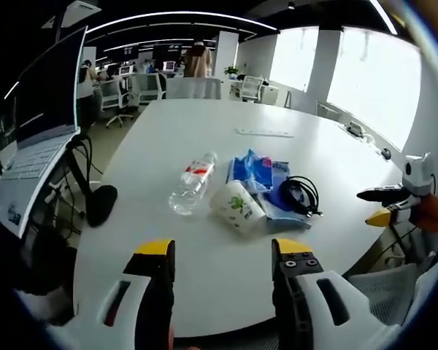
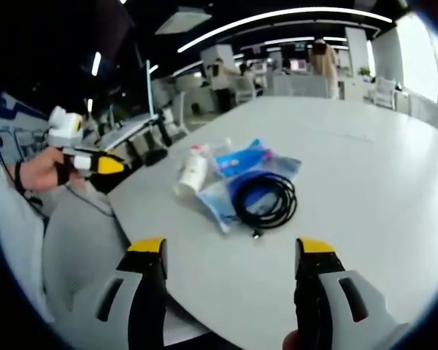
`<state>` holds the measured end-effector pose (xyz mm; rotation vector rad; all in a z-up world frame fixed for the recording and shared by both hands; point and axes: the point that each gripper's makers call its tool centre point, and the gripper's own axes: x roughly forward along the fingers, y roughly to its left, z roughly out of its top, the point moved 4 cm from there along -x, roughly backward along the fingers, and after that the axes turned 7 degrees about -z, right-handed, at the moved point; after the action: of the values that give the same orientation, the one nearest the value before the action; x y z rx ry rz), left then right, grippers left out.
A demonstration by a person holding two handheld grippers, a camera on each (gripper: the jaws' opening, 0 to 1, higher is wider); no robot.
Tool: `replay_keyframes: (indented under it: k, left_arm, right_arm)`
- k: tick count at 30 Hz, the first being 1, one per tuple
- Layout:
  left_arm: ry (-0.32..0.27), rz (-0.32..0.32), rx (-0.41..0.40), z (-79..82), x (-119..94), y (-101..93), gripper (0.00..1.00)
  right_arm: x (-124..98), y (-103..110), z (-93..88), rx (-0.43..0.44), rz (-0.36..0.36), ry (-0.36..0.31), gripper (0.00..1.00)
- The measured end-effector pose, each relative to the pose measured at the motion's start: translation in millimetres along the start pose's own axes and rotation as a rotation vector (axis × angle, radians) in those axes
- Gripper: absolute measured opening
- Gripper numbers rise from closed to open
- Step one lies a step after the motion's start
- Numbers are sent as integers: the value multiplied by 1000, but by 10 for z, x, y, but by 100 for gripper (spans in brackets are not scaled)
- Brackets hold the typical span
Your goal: Arrange the tabletop items into an orderly group along one side of the table until the central work area is clear of visible clutter.
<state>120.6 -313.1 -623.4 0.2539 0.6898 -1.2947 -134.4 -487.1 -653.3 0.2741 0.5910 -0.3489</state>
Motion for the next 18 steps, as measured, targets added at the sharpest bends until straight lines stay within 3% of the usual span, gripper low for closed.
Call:
replay_keyframes:
  k: [3, 18]
  left_arm:
    - [26, 15, 12, 8, 63, 55, 48]
    - [74, -29, -4, 182, 324, 209, 51]
  right_arm:
    - [-1, -31, -28, 24, -16, -2, 67]
    - [2, -2, -91, 79, -31, -9, 67]
